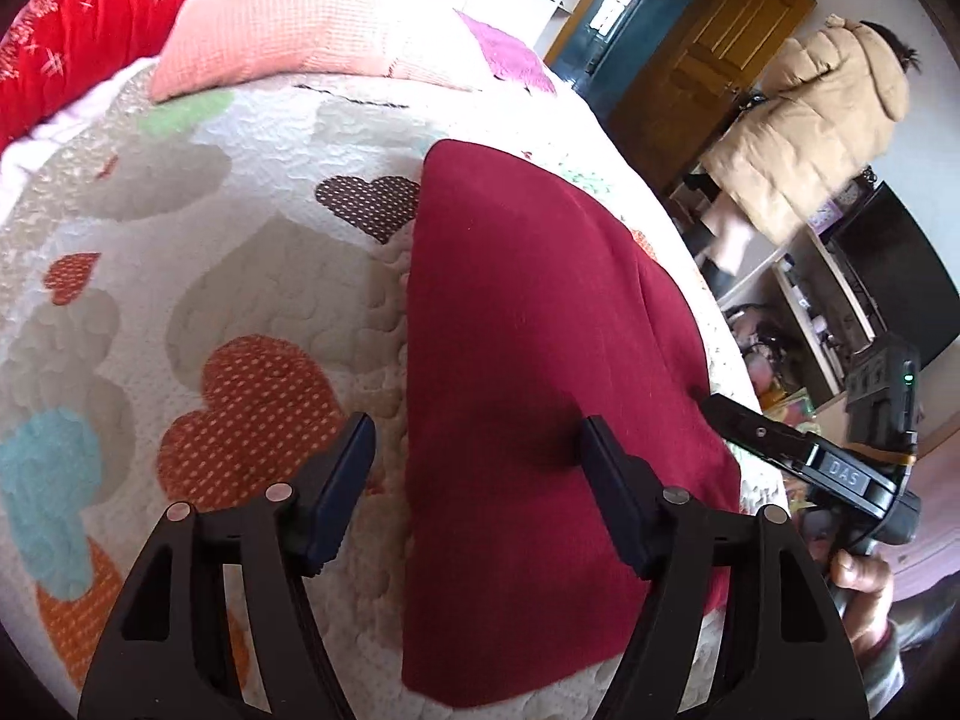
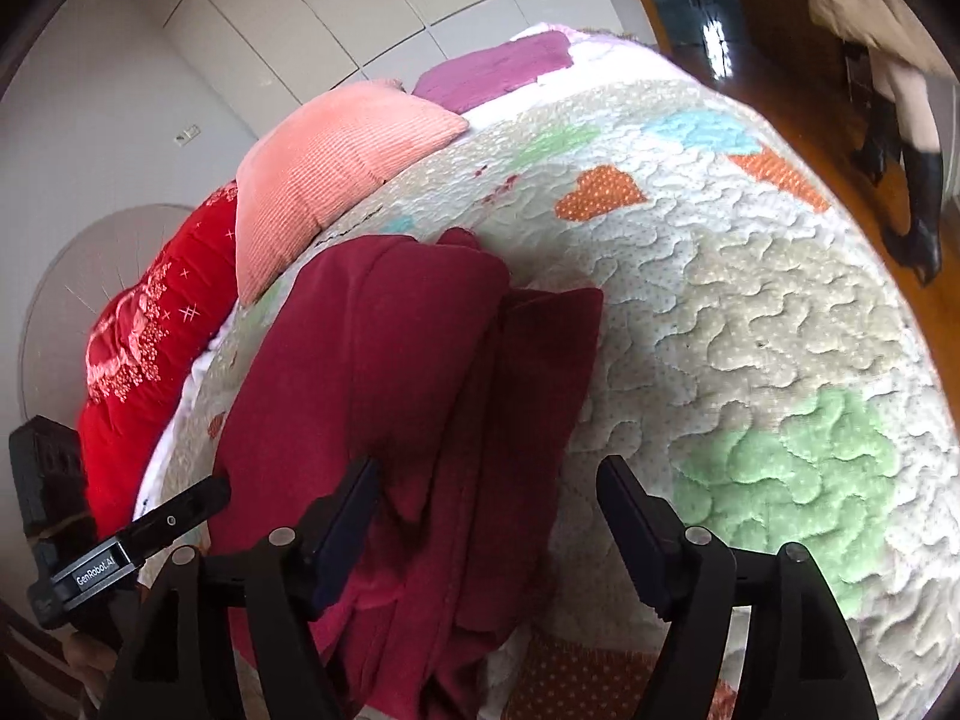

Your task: Fold small clothes

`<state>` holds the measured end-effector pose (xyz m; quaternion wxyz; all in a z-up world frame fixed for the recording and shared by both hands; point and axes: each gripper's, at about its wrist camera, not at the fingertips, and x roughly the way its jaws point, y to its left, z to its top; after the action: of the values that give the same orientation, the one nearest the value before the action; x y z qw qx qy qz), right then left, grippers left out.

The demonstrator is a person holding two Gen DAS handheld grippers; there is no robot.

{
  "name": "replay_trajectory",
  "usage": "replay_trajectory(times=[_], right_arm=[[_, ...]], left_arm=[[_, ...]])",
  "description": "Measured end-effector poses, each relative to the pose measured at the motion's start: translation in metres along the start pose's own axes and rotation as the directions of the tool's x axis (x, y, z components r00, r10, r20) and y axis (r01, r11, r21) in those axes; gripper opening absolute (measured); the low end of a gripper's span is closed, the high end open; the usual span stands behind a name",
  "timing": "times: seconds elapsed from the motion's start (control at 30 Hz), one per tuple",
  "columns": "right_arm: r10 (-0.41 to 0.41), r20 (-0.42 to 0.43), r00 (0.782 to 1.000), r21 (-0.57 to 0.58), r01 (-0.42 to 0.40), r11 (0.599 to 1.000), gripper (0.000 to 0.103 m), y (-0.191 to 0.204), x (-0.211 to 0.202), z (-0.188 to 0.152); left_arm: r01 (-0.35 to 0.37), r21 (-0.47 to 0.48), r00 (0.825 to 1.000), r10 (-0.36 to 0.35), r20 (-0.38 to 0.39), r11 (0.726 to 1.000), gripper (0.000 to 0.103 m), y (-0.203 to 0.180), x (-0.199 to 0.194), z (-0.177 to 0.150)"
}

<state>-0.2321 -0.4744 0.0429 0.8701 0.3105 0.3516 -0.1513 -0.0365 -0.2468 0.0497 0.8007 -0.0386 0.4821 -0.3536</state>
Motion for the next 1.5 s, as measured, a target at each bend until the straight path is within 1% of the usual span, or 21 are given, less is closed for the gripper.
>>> replay_trajectory(times=[0.1, 0.13, 0.27, 0.3, 0.33, 0.4, 0.47, 0.5, 0.53, 0.6, 0.7, 0.8, 0.93, 1.03, 1.13, 1.17, 1.2, 1.27, 1.33, 1.4, 1.5], right_arm=[[0.033, -0.018, 0.999, 0.042, -0.033, 0.999, 0.075, -0.01, 0.012, 0.004], [0.046, -0.02, 0.999, 0.053, -0.045, 0.998, 0.075, -0.012, 0.014, 0.005], [0.112, -0.016, 0.994, 0.061, -0.111, 0.992, 0.075, -0.007, 0.021, 0.007], [0.13, -0.018, 0.991, 0.06, -0.129, 0.99, 0.078, -0.004, 0.024, 0.008], [0.133, -0.022, 0.991, 0.055, -0.132, 0.99, 0.081, -0.001, 0.028, 0.009], [0.115, -0.044, 0.992, 0.02, -0.114, 0.993, 0.081, 0.007, 0.038, 0.008], [0.102, -0.053, 0.993, -0.025, -0.103, 0.994, 0.072, 0.018, 0.044, 0.005], [0.072, -0.04, 0.997, -0.051, -0.074, 0.996, 0.065, 0.025, 0.042, 0.004], [0.059, -0.031, 0.998, -0.07, -0.061, 0.996, 0.054, 0.03, 0.04, 0.004], [0.03, -0.003, 1.0, -0.133, -0.03, 0.991, 0.042, 0.047, 0.028, 0.002], [0.055, -0.004, 0.998, -0.184, -0.055, 0.981, 0.038, 0.067, 0.01, -0.003], [0.076, -0.019, 0.997, -0.228, -0.078, 0.971, 0.038, 0.086, -0.004, -0.017], [0.096, -0.073, 0.993, -0.282, -0.113, 0.953, 0.038, 0.112, -0.013, -0.043], [0.07, -0.125, 0.99, -0.34, -0.11, 0.934, 0.038, 0.133, -0.014, -0.068], [0.022, -0.176, 0.984, -0.387, -0.09, 0.918, 0.038, 0.144, -0.006, -0.094], [-0.007, -0.185, 0.983, -0.405, -0.07, 0.912, 0.038, 0.146, -0.002, -0.102], [-0.058, -0.177, 0.983, -0.434, -0.025, 0.901, 0.04, 0.148, 0.003, -0.11], [-0.114, -0.162, 0.98, -0.477, 0.023, 0.878, 0.042, 0.155, 0.007, -0.12], [-0.159, -0.155, 0.975, -0.5, 0.061, 0.864, 0.045, 0.16, 0.007, -0.12], [-0.184, -0.161, 0.969, -0.505, 0.079, 0.859, 0.047, 0.162, 0.004, -0.118], [-0.207, -0.163, 0.965, -0.514, 0.096, 0.852, 0.051, 0.161, -0.005, -0.118]], left_arm=[[0.035, -0.005, 0.999, -0.035, -0.031, 0.999, 0.074, 0.002, 0.011, 0.004], [0.046, -0.017, 0.998, -0.047, -0.045, 0.999, 0.079, 0.004, 0.016, 0.006], [0.083, -0.031, 0.994, -0.085, -0.074, 0.996, 0.08, 0.006, 0.03, 0.008], [0.09, -0.032, 0.993, -0.092, -0.078, 0.995, 0.08, 0.005, 0.033, 0.008], [0.094, -0.031, 0.992, -0.096, -0.082, 0.995, 0.08, 0.003, 0.036, 0.007], [0.082, -0.024, 0.993, -0.084, -0.087, 0.996, 0.079, -0.002, 0.039, 0.004], [0.061, -0.013, 0.996, -0.062, -0.069, 0.998, 0.067, -0.006, 0.034, 0.001], [0.057, -0.008, 0.997, -0.058, -0.056, 0.998, 0.064, -0.008, 0.029, -0.001], [0.058, -0.005, 0.997, -0.058, -0.049, 0.998, 0.057, -0.01, 0.024, -0.003], [0.046, 0.004, 0.998, -0.046, -0.038, 0.999, 0.055, -0.015, 0.008, -0.01], [0.047, 0.006, 0.999, -0.047, -0.006, 0.999, 0.053, -0.017, -0.023, -0.023], [0.018, 0.005, 1.0, -0.018, 0.016, 1.0, 0.053, -0.013, -0.052, -0.037], [-0.03, -0.007, 0.999, 0.03, 0.02, 1.0, 0.053, -0.004, -0.087, -0.069], [-0.061, -0.028, 0.998, 0.061, 0.008, 0.998, 0.053, 0.006, -0.098, -0.099], [-0.078, -0.048, 0.997, 0.077, -0.01, 0.996, 0.053, 0.012, -0.095, -0.124], [-0.084, -0.049, 0.996, 0.084, -0.005, 0.995, 0.053, 0.014, -0.093, -0.13], [-0.093, -0.042, 0.996, 0.093, 0.01, 0.995, 0.054, 0.015, -0.093, -0.134], [-0.109, -0.03, 0.994, 0.11, 0.027, 0.994, 0.056, 0.012, -0.094, -0.137], [-0.114, -0.038, 0.993, 0.115, 0.021, 0.993, 0.057, 0.01, -0.096, -0.135], [-0.117, -0.038, 0.993, 0.118, 0.02, 0.992, 0.058, 0.014, -0.1, -0.135], [-0.141, -0.034, 0.989, 0.143, 0.048, 0.989, 0.061, 0.015, -0.11, -0.132]])
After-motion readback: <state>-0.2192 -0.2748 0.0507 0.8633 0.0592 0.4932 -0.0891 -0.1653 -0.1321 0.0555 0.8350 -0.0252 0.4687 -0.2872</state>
